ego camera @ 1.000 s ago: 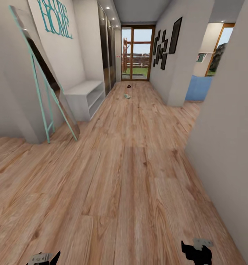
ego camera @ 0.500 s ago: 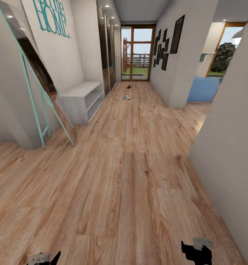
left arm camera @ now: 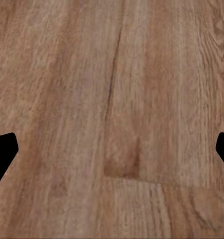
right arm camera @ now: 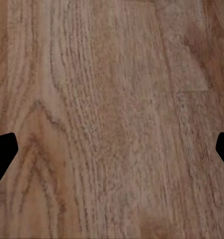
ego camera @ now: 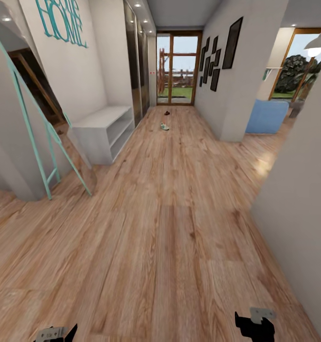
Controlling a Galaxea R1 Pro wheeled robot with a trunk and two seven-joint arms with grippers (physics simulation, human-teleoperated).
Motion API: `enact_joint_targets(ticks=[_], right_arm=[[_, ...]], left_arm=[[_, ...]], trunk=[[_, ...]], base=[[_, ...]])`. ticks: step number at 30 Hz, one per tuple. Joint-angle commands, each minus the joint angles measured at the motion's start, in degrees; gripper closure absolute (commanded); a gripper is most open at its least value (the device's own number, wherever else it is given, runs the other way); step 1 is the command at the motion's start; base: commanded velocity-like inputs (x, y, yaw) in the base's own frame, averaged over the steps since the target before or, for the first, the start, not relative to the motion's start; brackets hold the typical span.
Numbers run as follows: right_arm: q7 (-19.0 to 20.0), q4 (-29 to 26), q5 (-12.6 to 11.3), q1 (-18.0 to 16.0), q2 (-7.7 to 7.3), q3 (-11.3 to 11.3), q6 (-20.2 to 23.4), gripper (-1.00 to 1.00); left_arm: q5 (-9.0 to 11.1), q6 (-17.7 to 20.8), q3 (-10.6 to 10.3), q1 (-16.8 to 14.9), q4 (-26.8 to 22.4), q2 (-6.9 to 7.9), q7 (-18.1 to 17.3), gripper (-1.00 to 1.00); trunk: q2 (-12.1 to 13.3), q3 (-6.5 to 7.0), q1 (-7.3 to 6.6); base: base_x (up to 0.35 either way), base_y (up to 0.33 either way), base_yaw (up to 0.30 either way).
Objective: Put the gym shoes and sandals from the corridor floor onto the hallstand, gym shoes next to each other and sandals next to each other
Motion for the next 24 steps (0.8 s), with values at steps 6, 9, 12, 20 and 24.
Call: enact_joint_targets(ticks=[6,9,12,20,24], right_arm=[[-0.15,0.02,-0.45,0.26,0.05,0.51,-0.14,-1.0],[-0.17,0.02,-0.45,0.3,0.11,0.51,-0.14,-1.0],[-0.21,0.02,-0.45,0.31,0.12,0.51,-0.14,-1.0],[-0.23,0.02,-0.45,0.32,0.13,0.51,-0.14,-1.0],[-0.24,0.02,-0.52,0.32,0.39,0.51,-0.14,-1.0]], left_arm=[[0.59,0.07,0.02,-0.04,0.08,-0.04,2.88,-1.0],[0.61,0.04,0.01,-0.04,0.08,-0.07,3.74,-1.0],[0.64,0.04,0.0,-0.04,0.08,-0.08,3.99,-1.0],[0.68,0.04,0.0,-0.04,0.08,-0.08,4.14,-1.0],[0.68,0.06,0.0,-0.04,0.08,-0.08,4.16,-1.0]], trunk=[[-0.02,-0.05,0.03],[-0.02,-0.05,0.03],[-0.02,-0.05,0.03],[-0.02,-0.05,0.03],[-0.02,0.0,0.03]], base=[[0.339,0.0,0.0],[0.339,0.0,0.0],[0.339,0.0,0.0],[0.339,0.0,-0.001],[0.339,0.0,-0.137]])
